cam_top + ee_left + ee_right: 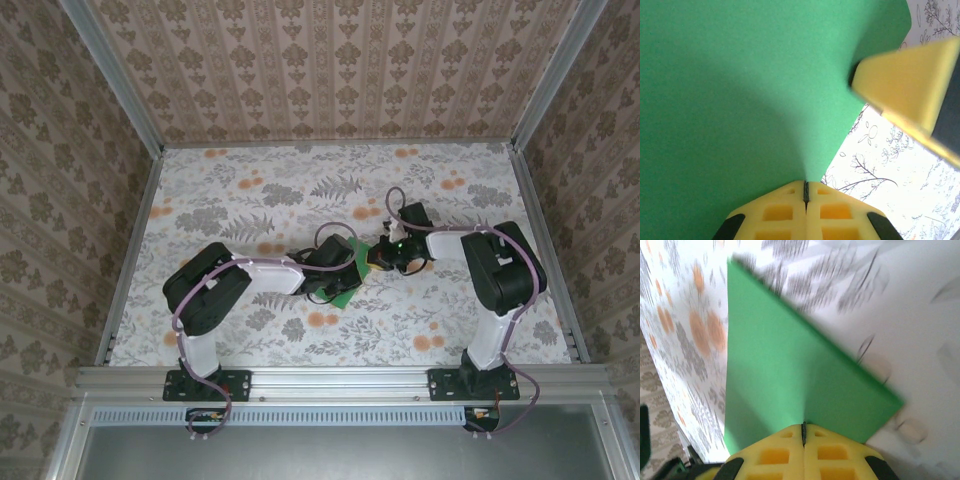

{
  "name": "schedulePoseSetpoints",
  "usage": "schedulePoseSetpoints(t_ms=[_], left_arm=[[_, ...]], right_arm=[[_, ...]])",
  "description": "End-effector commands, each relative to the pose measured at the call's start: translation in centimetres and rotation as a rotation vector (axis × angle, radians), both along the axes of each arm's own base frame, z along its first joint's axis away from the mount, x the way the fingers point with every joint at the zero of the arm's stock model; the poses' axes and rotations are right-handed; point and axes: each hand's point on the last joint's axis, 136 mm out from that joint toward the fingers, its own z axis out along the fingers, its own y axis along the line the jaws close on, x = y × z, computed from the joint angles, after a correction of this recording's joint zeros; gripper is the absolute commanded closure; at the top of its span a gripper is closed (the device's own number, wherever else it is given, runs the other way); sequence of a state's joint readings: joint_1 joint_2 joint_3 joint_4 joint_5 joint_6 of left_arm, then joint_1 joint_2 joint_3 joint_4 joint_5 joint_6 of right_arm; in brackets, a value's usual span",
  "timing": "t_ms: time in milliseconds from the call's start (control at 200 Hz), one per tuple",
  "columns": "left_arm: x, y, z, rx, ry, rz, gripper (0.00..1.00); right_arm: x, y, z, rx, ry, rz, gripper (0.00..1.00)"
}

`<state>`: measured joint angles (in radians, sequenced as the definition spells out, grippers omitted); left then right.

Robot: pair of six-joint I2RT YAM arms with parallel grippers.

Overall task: Fold a paper plane with a square sheet of paper (pick it up from the middle)
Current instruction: Fold the square sheet of paper in half at the center of the table, then hold the square sheet of paper at the center of the table.

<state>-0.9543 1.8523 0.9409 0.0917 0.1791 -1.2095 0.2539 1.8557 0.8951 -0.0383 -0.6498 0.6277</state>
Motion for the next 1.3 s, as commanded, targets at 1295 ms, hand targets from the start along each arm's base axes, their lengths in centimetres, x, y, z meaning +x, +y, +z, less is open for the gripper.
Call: schedulePoseSetpoints(t_ms=[1295], left_arm=[[-0.7, 4.2, -0.1, 0.113, -0.027, -0.168, 1.0]], right_arm=[[-3.4, 3.9, -1.4, 0.01, 0.049, 0.044, 1.0]])
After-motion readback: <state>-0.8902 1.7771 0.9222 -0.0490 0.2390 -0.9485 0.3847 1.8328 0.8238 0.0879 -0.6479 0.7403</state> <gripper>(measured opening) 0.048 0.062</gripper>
